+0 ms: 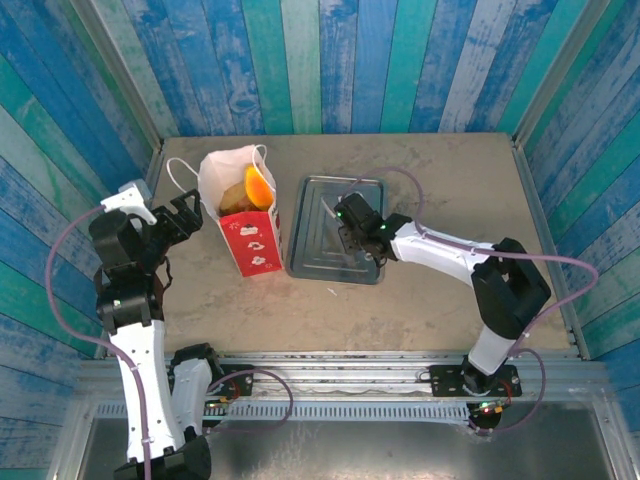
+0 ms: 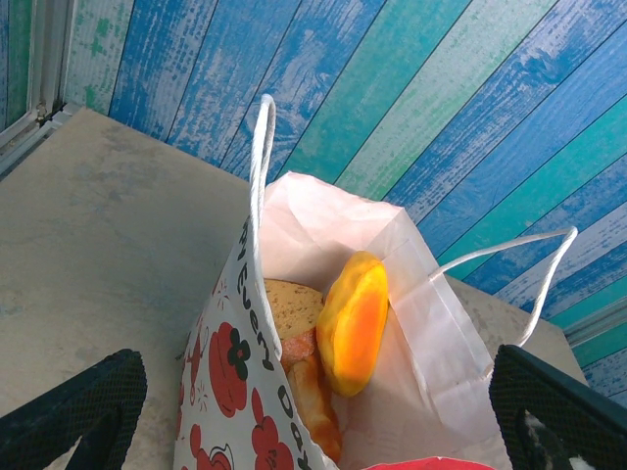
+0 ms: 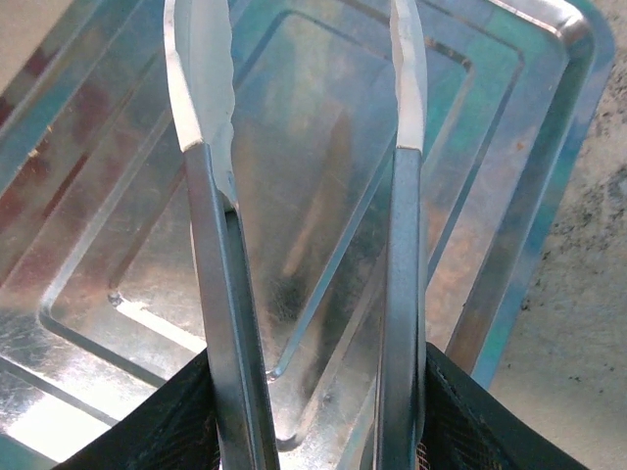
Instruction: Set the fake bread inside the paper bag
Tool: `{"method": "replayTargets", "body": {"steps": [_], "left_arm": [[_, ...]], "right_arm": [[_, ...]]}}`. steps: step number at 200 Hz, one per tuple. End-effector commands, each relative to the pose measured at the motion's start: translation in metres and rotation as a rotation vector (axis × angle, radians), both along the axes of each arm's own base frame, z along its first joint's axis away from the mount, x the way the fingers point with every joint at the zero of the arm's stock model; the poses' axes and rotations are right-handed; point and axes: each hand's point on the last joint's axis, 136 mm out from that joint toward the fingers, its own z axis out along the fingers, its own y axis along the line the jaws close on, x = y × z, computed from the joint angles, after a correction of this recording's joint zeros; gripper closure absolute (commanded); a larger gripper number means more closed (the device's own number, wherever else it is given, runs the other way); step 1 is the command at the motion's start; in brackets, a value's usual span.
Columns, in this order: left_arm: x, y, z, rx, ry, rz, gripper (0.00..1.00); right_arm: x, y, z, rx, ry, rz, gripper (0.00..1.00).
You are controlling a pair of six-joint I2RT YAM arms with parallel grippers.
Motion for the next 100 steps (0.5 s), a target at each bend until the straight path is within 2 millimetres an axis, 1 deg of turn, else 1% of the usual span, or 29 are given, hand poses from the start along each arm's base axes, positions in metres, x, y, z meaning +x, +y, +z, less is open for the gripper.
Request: {"method": "replayTargets", "body": {"steps": [1, 38, 100], "left_arm": [[0.002, 0.002, -0.001, 0.016, -0.011, 0.009, 0.06], [0.003, 0.002, -0.001, 0.017, -0.011, 0.009, 0.06], [0.004, 0.002, -0.001, 0.014, -0.012, 0.004, 0.06]], "right_arm": [[-0.001, -0.004, -0.012, 0.013, 0.017, -0.023, 0.49], [-0.011, -0.013, -0.028, -0.009, 0.052, -0.020, 0.49], [-0.023, -0.018, -0.038, -0.002, 0.064, -0.001, 0.45]]}}
